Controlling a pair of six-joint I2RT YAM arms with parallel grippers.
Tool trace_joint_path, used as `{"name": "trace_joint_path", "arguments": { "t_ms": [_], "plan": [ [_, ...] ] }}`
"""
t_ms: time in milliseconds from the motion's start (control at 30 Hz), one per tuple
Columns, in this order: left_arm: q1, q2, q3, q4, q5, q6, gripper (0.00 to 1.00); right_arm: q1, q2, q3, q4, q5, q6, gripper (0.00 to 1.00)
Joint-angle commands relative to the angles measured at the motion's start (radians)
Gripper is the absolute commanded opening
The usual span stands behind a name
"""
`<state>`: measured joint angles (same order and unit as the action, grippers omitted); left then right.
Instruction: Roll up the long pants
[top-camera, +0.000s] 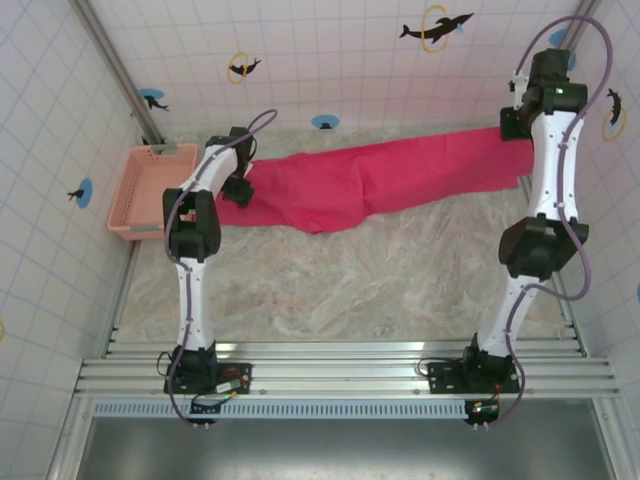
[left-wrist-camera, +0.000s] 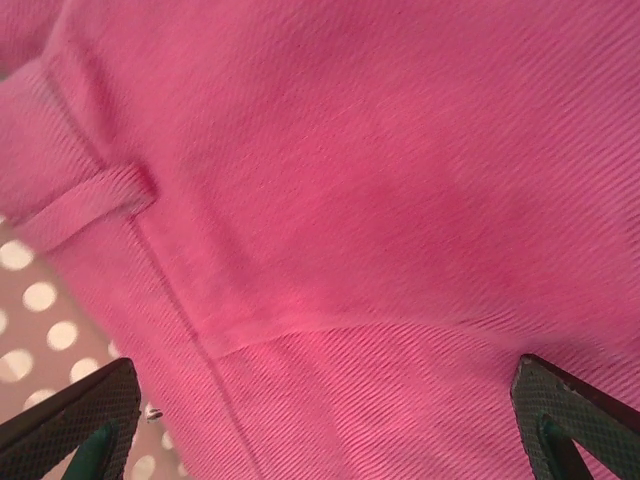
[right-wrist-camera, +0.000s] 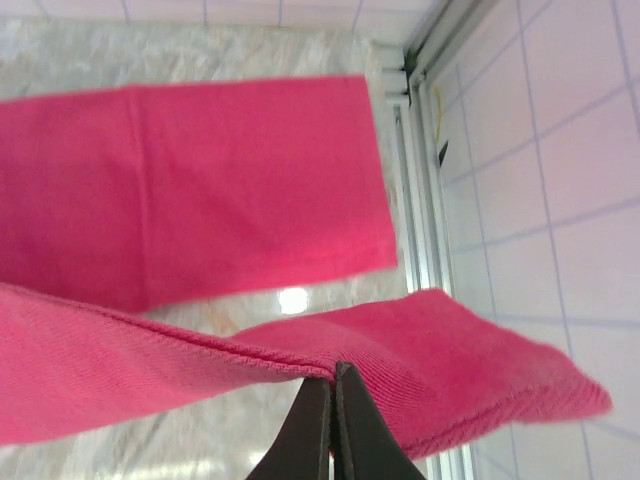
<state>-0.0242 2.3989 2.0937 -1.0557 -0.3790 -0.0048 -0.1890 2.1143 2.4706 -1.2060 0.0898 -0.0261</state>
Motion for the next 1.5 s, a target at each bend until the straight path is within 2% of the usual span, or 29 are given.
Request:
{"name": "trace_joint_path", "arguments": {
  "t_ms": [0,100,400,567,733,1000,1033,1067,1233,1267,1367,1467],
  "plan": [
    [0.018,-0.089,-0.005,-0.051,-0.041,-0.035,0.97,-0.007,0.174,0.149,-0.025,0.014,0.057,0.00],
    [0.018,-0.082,0.020,-0.092,-0.045,-0.069,0.97,-0.001,0.306,0.255,0.006,0.010,0.095,0.00],
    [0.013,0.010,0.170,-0.230,-0.036,-0.231,0.97,-0.008,0.462,0.260,0.231,0.005,0.195,0.00],
    [-0.003,-0.022,0.122,-0.245,-0.035,-0.287,0.97,-0.003,0.518,0.261,0.336,0.061,0.234,0.00],
    [-0.010,-0.089,0.024,-0.234,-0.042,-0.340,0.98,-0.001,0.533,0.271,0.485,0.180,0.280,0.00],
    [-0.024,-0.089,0.016,-0.242,-0.049,-0.387,0.97,-0.002,0.643,0.331,0.616,0.208,0.434,0.03],
    [-0.029,-0.088,0.018,-0.245,-0.048,-0.390,0.97,0.000,0.654,0.331,0.630,0.213,0.451,0.06],
    [-0.032,-0.086,0.020,-0.247,-0.047,-0.391,0.97,0.002,0.663,0.331,0.649,0.208,0.470,0.13],
    [-0.053,-0.085,0.018,-0.252,-0.063,-0.398,0.97,0.009,0.694,0.333,0.734,0.169,0.505,0.61],
    [-0.053,-0.087,0.014,-0.248,-0.061,-0.397,0.97,0.011,0.691,0.333,0.741,0.171,0.505,0.68],
    [-0.056,-0.084,0.009,-0.242,-0.054,-0.398,0.98,0.013,0.661,0.333,0.737,0.178,0.474,0.71],
    [-0.065,-0.079,0.013,-0.224,-0.046,-0.393,0.98,-0.011,0.613,0.331,0.652,0.176,0.468,0.72]
  ]
}}
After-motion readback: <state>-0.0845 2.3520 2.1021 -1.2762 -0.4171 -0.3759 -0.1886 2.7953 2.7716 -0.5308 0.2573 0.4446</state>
